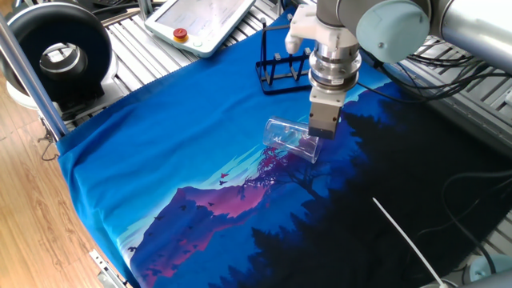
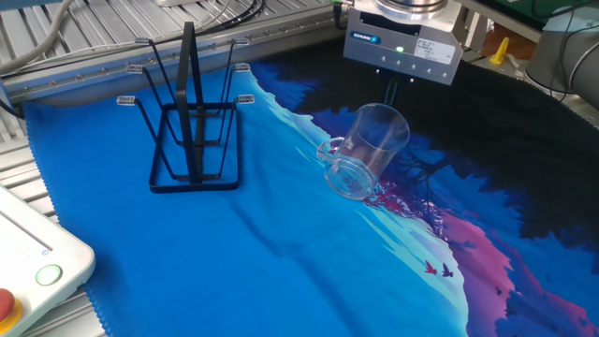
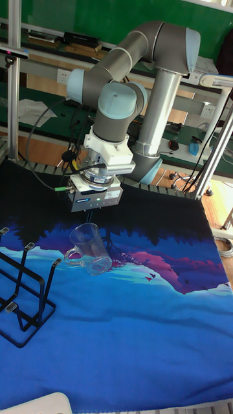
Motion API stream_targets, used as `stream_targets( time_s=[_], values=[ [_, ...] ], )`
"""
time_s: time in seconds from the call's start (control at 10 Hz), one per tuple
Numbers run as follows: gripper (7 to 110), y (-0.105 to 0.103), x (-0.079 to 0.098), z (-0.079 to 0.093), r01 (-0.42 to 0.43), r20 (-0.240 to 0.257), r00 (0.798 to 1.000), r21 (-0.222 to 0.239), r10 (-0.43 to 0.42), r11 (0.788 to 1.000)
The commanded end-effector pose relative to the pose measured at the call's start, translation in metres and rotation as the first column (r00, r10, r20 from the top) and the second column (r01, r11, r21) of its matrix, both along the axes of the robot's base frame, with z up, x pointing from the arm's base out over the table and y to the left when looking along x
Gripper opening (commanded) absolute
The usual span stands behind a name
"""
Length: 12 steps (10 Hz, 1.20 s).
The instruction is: Put the cup on the cup rack
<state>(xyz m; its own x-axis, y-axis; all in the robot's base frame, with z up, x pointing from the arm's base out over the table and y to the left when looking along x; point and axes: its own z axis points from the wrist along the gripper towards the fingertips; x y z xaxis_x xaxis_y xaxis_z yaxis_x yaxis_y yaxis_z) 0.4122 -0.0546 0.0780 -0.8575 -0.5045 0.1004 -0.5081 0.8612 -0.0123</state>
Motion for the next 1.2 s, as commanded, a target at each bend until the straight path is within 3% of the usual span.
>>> stream_targets(
  time_s=[0.0,1.1],
  values=[
    [7,0.0077,0.0059,0.0025,0.012,0.015,1.000,0.019,-0.012,1.000],
    [7,0.0033,0.0050,-0.0022,0.010,0.004,1.000,0.010,-0.010,1.000]
  ],
)
